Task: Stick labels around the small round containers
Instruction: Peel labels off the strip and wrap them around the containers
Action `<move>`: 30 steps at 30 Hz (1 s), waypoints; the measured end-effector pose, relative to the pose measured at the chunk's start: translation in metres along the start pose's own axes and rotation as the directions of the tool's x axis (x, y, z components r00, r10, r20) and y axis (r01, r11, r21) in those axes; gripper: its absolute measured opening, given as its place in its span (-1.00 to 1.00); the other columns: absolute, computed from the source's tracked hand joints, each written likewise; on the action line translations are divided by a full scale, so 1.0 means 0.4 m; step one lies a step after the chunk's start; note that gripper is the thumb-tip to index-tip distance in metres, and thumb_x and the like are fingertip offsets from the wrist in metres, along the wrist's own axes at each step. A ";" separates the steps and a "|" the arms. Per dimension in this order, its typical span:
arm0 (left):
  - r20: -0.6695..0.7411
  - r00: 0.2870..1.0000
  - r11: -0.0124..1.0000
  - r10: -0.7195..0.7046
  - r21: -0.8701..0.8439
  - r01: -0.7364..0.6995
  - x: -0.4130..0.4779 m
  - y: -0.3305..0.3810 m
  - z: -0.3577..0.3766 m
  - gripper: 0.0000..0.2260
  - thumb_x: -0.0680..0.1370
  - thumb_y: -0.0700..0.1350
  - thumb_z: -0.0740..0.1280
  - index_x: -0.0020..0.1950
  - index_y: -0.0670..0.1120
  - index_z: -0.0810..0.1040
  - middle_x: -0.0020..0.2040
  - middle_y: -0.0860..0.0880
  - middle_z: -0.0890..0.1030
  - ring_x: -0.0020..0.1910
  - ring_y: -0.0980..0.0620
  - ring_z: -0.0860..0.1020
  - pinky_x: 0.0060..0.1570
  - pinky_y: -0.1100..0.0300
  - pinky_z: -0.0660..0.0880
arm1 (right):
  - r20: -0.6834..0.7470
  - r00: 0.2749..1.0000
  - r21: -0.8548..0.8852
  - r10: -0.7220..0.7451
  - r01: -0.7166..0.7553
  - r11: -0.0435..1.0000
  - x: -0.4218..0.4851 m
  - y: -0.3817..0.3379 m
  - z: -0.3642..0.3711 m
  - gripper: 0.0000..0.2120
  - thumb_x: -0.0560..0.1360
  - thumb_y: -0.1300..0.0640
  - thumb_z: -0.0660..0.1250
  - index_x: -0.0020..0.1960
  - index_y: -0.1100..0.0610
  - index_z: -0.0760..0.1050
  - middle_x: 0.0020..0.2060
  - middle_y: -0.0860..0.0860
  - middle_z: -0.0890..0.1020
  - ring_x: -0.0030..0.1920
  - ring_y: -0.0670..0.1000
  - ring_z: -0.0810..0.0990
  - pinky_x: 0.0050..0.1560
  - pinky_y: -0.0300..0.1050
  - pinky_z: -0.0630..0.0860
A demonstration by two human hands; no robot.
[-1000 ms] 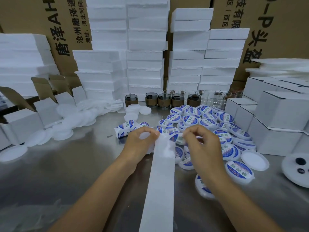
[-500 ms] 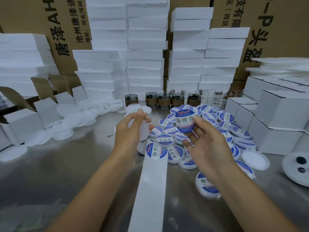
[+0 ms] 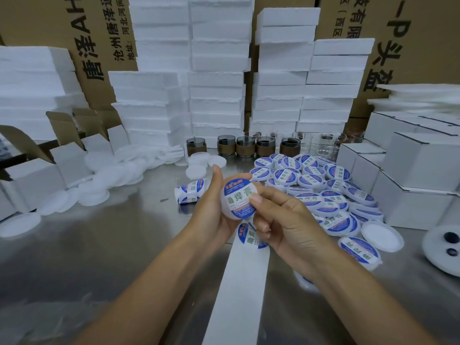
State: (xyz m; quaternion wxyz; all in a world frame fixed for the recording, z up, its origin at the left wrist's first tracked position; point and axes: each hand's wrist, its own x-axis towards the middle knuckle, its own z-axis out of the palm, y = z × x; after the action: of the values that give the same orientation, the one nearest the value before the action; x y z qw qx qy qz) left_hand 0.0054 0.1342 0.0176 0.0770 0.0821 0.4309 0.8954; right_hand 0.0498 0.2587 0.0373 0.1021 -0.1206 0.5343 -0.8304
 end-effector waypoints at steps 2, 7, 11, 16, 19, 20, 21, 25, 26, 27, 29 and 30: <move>-0.014 1.000 1.000 0.006 -0.011 -0.006 0.003 0.000 0.000 -0.40 0.54 0.26 0.02 -0.30 -0.07 0.70 -0.24 -0.10 0.68 -0.25 -0.01 0.66 -0.28 0.19 0.61 | -0.063 0.997 -0.064 0.033 -0.037 0.997 0.003 0.004 -0.002 -0.66 0.23 0.13 0.42 -0.02 0.21 0.56 -0.45 0.01 0.53 -0.57 -0.14 0.33 -0.54 -0.36 0.31; -0.001 1.000 1.000 0.002 -0.007 -0.002 0.005 -0.001 0.003 -0.42 0.56 0.24 -0.01 -0.13 -0.17 0.61 -0.22 -0.13 0.69 -0.25 -0.03 0.67 -0.32 0.16 0.61 | -0.215 0.976 -0.186 0.044 -0.085 0.979 0.005 0.007 -0.007 -0.91 0.40 0.19 0.41 -0.09 0.15 0.60 -0.57 0.00 0.49 -0.58 -0.13 0.37 -0.45 -0.28 0.32; 0.020 1.000 1.000 -0.003 0.001 0.003 -0.001 -0.001 0.008 -0.45 0.56 0.22 -0.02 -0.07 -0.19 0.56 -0.20 -0.14 0.69 -0.22 -0.05 0.68 -0.30 0.16 0.61 | -0.300 0.954 -0.213 0.017 -0.085 0.973 0.009 0.007 -0.006 -0.98 0.39 0.15 0.44 -0.21 0.06 0.61 -0.57 0.00 0.52 -0.58 -0.14 0.39 -0.40 -0.24 0.38; 0.005 1.000 0.999 -0.012 0.052 0.011 -0.001 -0.004 0.011 -0.44 0.57 0.21 -0.02 -0.10 -0.18 0.58 -0.19 -0.14 0.69 -0.20 -0.03 0.68 -0.25 0.18 0.62 | -0.357 0.934 -0.243 -0.007 -0.086 0.966 0.013 0.017 -0.011 -0.96 0.38 0.11 0.46 -0.25 0.02 0.63 -0.52 0.04 0.56 -0.55 -0.14 0.42 -0.47 -0.30 0.40; 0.000 1.000 0.997 -0.017 0.079 0.017 -0.001 -0.006 0.012 -0.45 0.56 0.20 -0.01 -0.10 -0.17 0.59 -0.19 -0.13 0.69 -0.21 -0.02 0.68 -0.24 0.18 0.63 | -0.372 0.928 -0.254 -0.018 -0.084 0.964 0.015 0.022 -0.012 -0.98 0.38 0.10 0.45 -0.20 0.03 0.63 -0.53 0.01 0.56 -0.56 -0.16 0.43 -0.50 -0.32 0.40; 0.002 1.000 0.996 -0.016 0.088 0.016 -0.001 -0.006 0.012 -0.46 0.56 0.20 -0.01 -0.10 -0.17 0.59 -0.19 -0.13 0.69 -0.21 -0.02 0.68 -0.23 0.18 0.63 | -0.377 0.926 -0.253 -0.019 -0.083 0.964 0.016 0.023 -0.012 -0.97 0.38 0.10 0.45 -0.19 0.04 0.63 -0.53 0.01 0.57 -0.56 -0.16 0.44 -0.50 -0.32 0.41; 0.003 1.000 0.995 -0.013 0.102 0.012 0.000 -0.007 0.013 -0.47 0.55 0.20 0.01 -0.09 -0.17 0.59 -0.19 -0.12 0.69 -0.21 -0.01 0.68 -0.22 0.17 0.62 | -0.383 0.923 -0.252 -0.020 -0.084 0.964 0.018 0.025 -0.012 -0.96 0.39 0.10 0.45 -0.17 0.04 0.63 -0.52 0.01 0.58 -0.55 -0.17 0.46 -0.49 -0.32 0.42; 0.025 1.000 0.989 0.005 0.145 -0.008 -0.003 -0.006 0.019 -0.53 0.40 0.19 0.15 -0.06 -0.18 0.57 -0.18 -0.12 0.69 -0.18 -0.01 0.67 -0.15 0.14 0.61 | -0.389 0.921 -0.222 -0.008 -0.085 0.971 0.021 0.029 -0.010 -0.92 0.39 0.12 0.45 -0.12 0.07 0.63 -0.46 0.03 0.62 -0.53 -0.15 0.49 -0.40 -0.26 0.49; 0.037 0.999 0.989 0.014 0.147 -0.019 -0.005 -0.007 0.019 -0.56 0.39 0.16 0.18 -0.05 -0.19 0.56 -0.19 -0.11 0.69 -0.19 -0.01 0.67 -0.16 0.15 0.61 | -0.385 0.923 -0.211 -0.003 -0.084 0.974 0.020 0.029 -0.010 -0.93 0.40 0.13 0.45 -0.12 0.07 0.62 -0.44 0.04 0.63 -0.52 -0.14 0.50 -0.40 -0.25 0.50; 0.049 0.998 0.988 0.025 0.152 -0.032 -0.006 -0.008 0.018 -0.60 0.38 0.12 0.22 -0.04 -0.19 0.56 -0.19 -0.10 0.69 -0.19 0.00 0.67 -0.18 0.16 0.62 | -0.381 0.924 -0.199 0.003 -0.085 0.976 0.020 0.029 -0.010 -0.93 0.40 0.14 0.45 -0.11 0.08 0.62 -0.41 0.05 0.64 -0.51 -0.13 0.51 -0.40 -0.25 0.50; 0.073 0.996 0.983 0.043 0.174 -0.056 -0.010 -0.009 0.016 -0.69 0.38 0.01 0.28 -0.01 -0.17 0.56 -0.17 -0.08 0.69 -0.18 0.01 0.67 -0.18 0.19 0.62 | -0.377 0.926 -0.169 0.012 -0.081 0.982 0.019 0.028 -0.009 -0.93 0.40 0.17 0.44 -0.11 0.10 0.62 -0.39 0.06 0.66 -0.50 -0.12 0.52 -0.43 -0.27 0.50; 0.083 0.995 0.981 0.051 0.184 -0.065 -0.013 -0.009 0.014 -0.71 0.37 -0.03 0.30 0.01 -0.16 0.56 -0.16 -0.06 0.70 -0.16 0.02 0.67 -0.16 0.20 0.61 | -0.374 0.928 -0.155 0.014 -0.077 0.985 0.018 0.027 -0.009 -0.94 0.40 0.18 0.44 -0.12 0.11 0.62 -0.39 0.05 0.65 -0.50 -0.12 0.52 -0.44 -0.28 0.49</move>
State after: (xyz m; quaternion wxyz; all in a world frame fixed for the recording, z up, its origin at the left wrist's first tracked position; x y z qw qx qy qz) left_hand 0.0120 0.1398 0.0177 0.0595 0.1363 0.5067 0.8492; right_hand 0.0424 0.2550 0.0267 0.0080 0.0428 0.6141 -0.7880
